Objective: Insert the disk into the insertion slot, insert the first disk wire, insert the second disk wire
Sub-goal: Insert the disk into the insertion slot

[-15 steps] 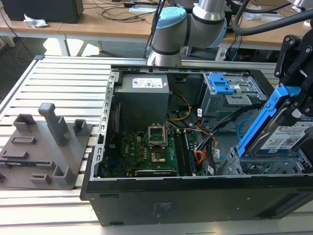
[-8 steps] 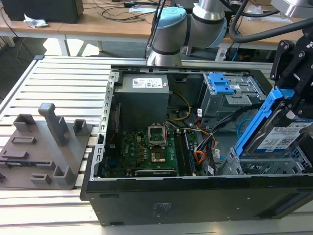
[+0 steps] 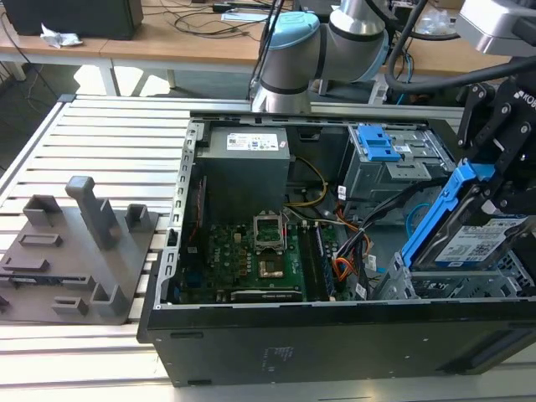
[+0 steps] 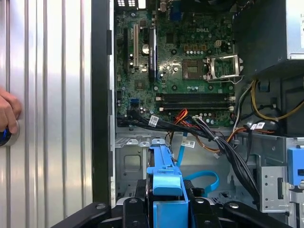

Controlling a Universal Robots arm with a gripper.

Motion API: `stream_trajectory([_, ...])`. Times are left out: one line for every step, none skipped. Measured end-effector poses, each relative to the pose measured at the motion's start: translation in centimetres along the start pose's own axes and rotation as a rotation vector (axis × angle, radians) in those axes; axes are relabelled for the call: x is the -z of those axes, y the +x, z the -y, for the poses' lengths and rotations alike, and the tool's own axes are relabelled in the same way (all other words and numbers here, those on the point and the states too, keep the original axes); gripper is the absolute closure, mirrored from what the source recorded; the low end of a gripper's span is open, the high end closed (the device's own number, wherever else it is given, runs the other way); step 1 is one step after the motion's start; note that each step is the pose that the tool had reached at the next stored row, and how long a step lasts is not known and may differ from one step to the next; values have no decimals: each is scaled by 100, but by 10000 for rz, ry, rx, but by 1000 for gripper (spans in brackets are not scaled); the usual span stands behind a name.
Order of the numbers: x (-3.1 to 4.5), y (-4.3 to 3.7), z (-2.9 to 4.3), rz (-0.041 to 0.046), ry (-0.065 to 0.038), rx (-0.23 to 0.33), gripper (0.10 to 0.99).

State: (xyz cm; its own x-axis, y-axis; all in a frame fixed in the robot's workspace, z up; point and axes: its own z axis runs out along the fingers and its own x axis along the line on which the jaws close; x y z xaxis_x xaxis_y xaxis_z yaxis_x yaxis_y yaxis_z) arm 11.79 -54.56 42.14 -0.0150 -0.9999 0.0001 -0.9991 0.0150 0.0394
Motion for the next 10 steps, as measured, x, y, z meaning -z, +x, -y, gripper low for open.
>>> stream_trajectory([-12,0,0,0,0,0,718])
stream_trajectory([-24,0,1,0,0,0,718])
stream_trajectory([-48,0,2,0,0,0,718])
stream_trajectory([-67,0,2,1,0,0,718])
stream_trajectory([-90,0,3,1,0,0,718])
stream_trajectory([-105,0,4,0,0,0,718])
stream_trajectory([-123,0,5,1,0,0,718])
stream_trajectory([-139,0,5,1,0,0,718])
stream_trajectory([-151,0,6,1,0,0,718])
stream_trajectory([-162,0,6,1,0,0,718])
